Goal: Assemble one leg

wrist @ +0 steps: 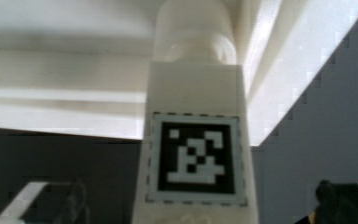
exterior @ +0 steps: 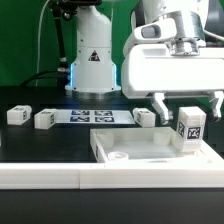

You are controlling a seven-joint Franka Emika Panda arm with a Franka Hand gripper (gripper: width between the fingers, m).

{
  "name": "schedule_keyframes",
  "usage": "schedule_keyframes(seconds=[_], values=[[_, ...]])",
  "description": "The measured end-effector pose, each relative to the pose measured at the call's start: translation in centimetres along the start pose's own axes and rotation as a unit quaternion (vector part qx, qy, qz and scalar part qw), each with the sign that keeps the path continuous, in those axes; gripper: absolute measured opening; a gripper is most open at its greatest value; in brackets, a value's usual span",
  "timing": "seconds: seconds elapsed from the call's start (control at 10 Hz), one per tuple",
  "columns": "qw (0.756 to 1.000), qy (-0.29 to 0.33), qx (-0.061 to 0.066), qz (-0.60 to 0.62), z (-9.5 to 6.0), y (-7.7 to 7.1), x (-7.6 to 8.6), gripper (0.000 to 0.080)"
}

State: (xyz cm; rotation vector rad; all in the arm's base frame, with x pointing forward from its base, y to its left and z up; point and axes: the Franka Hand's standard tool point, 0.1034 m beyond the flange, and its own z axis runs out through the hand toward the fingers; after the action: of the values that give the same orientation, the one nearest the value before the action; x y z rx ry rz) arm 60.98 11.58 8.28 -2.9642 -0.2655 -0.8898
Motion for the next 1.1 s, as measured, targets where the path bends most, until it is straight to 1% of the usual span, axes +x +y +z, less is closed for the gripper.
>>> schedule_keyframes(seconds=[0.2, 0.3, 0.4, 0.5, 0.6, 0.7, 0.8, 0.9, 1.1], values=[[1.0, -0.011, 0.003, 0.001, -0.9, 0.4, 1.1, 0.0648], [0.999, -0.031, 0.009, 0.002, -1.0, 0.4, 1.5, 0.0648], [1.0, -0.03, 0.009, 0.003, -1.0, 0.4, 1.7, 0.0648], [0.997, -0.073, 0.022, 0.004, -0.8, -0.3, 1.0, 0.0648], [0.994, -0.107, 0.031, 0.008, -0.8, -0.5, 0.9, 0.0648], [0.991, -0.131, 0.034, 0.013, -0.6, 0.1, 1.0, 0.0648], [0.982, -0.183, 0.042, 0.02, -0.5, 0.3, 0.5, 0.0648], [0.978, -0.202, 0.044, 0.025, -0.4, 0.7, 1.1, 0.0648], [0.959, -0.277, 0.052, 0.034, -0.4, 1.0, 0.2, 0.0648]])
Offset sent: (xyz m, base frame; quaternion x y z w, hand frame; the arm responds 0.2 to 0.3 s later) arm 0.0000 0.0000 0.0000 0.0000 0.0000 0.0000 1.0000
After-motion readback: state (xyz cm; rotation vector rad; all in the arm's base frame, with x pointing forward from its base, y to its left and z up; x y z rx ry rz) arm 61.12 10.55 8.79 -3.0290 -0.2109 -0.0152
